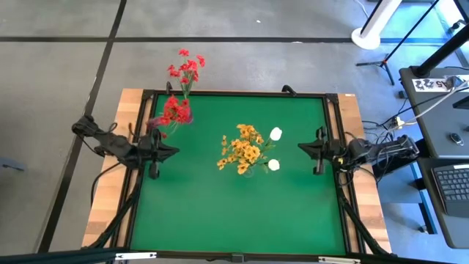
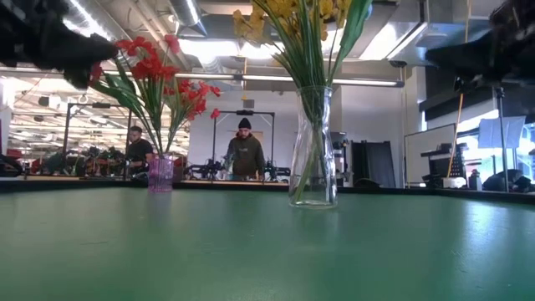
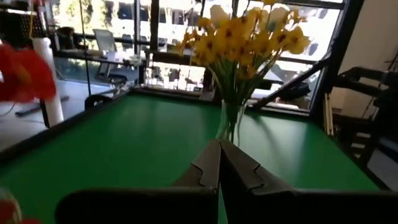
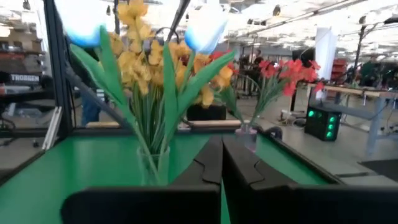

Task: Sort flowers into vase by color
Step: Return to Home Position

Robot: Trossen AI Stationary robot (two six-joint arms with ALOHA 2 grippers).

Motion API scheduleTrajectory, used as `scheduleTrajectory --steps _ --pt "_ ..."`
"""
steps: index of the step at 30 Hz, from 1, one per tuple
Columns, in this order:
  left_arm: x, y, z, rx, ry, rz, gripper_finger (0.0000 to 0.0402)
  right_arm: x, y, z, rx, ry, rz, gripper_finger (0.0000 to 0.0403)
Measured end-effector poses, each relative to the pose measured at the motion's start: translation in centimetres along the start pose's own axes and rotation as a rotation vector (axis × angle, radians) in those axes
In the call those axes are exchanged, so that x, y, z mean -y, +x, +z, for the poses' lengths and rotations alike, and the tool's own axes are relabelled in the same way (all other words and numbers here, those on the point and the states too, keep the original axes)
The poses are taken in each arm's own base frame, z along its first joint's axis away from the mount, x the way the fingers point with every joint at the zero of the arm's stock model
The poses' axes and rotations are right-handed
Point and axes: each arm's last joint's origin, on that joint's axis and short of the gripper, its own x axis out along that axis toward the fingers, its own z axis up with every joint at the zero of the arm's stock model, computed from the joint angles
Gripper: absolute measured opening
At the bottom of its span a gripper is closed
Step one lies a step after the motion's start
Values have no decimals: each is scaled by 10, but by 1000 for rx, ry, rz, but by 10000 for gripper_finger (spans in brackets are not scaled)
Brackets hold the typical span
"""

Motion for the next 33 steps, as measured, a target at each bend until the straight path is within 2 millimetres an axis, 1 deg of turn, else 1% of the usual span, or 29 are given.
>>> scheduleTrajectory --steps 3,4,9,15,18,23,29,33 --pt "1 3 -16 -34 -23 7 0 0 0 -4 -26 17 1 0" --pt "1 4 -17 -34 -28 3 0 0 0 -3 -20 25 -1 0" --pt "2 5 -18 -45 -34 -19 0 -1 0 -5 -34 17 10 0" --pt "2 5 -19 -47 -16 -19 0 0 0 -13 -112 -6 -21 0" --pt "2 5 -18 -44 -14 1 0 0 0 -13 -114 10 -28 0" --pt "2 5 -19 -45 0 -2 0 -1 0 -13 -114 -4 8 0" --pt "-1 5 -18 -31 10 95 0 0 0 -13 -115 -13 -49 2" --pt "-1 5 -18 -31 15 98 0 1 0 -14 -113 81 -59 11"
